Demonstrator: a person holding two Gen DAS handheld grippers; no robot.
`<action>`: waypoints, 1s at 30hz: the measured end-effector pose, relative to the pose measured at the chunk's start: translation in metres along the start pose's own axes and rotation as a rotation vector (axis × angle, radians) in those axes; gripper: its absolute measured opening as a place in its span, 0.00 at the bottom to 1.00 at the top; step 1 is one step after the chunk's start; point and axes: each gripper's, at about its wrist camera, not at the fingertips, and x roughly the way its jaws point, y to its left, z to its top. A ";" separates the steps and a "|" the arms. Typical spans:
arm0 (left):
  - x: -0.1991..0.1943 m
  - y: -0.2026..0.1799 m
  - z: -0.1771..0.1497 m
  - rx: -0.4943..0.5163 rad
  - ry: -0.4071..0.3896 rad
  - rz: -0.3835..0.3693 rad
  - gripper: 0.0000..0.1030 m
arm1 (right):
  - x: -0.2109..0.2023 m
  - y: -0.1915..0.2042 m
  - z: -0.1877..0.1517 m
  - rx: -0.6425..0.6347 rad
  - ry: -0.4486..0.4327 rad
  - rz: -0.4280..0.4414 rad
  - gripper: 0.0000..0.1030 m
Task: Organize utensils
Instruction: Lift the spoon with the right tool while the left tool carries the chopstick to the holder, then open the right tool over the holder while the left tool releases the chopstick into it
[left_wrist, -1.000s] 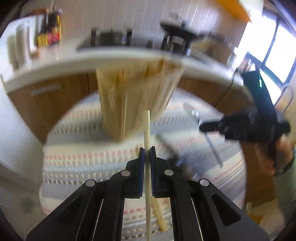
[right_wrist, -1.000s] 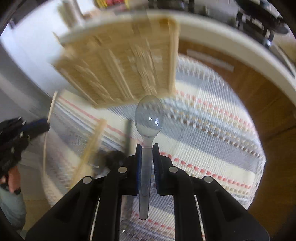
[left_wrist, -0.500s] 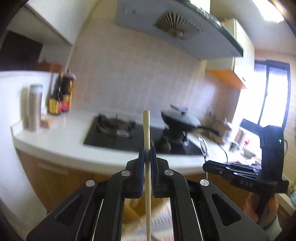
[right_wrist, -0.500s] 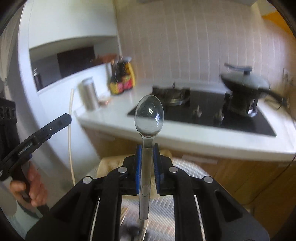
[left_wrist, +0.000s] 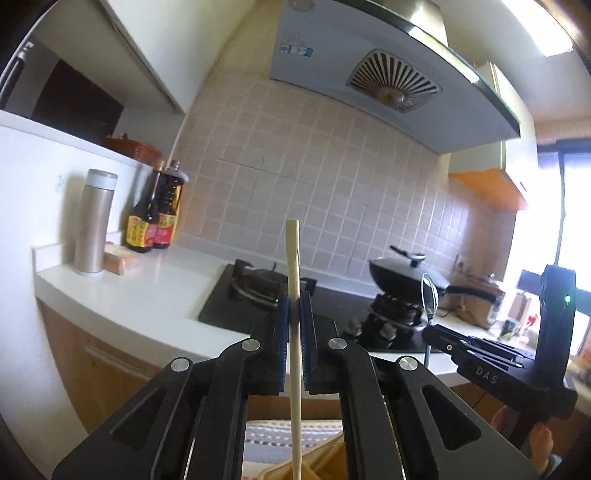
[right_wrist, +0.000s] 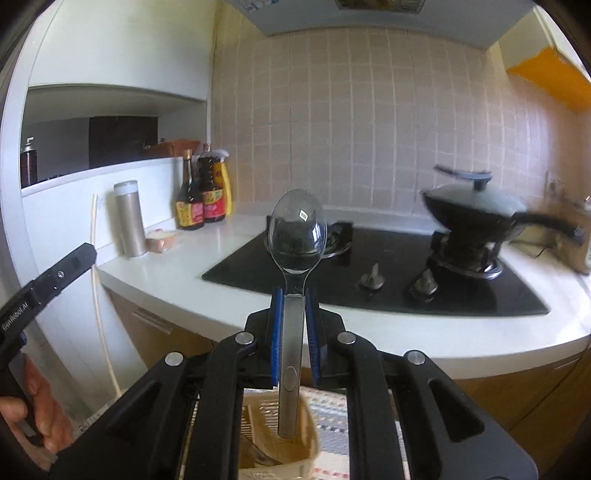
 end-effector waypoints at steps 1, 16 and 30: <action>0.000 -0.001 -0.004 0.013 -0.006 0.010 0.04 | 0.003 -0.001 -0.006 0.007 0.001 0.001 0.10; -0.011 0.003 -0.027 0.021 0.045 -0.013 0.20 | -0.005 -0.015 -0.039 0.105 0.077 0.094 0.23; -0.096 -0.013 -0.004 0.030 0.116 -0.127 0.43 | -0.082 -0.019 -0.049 0.166 0.188 0.105 0.28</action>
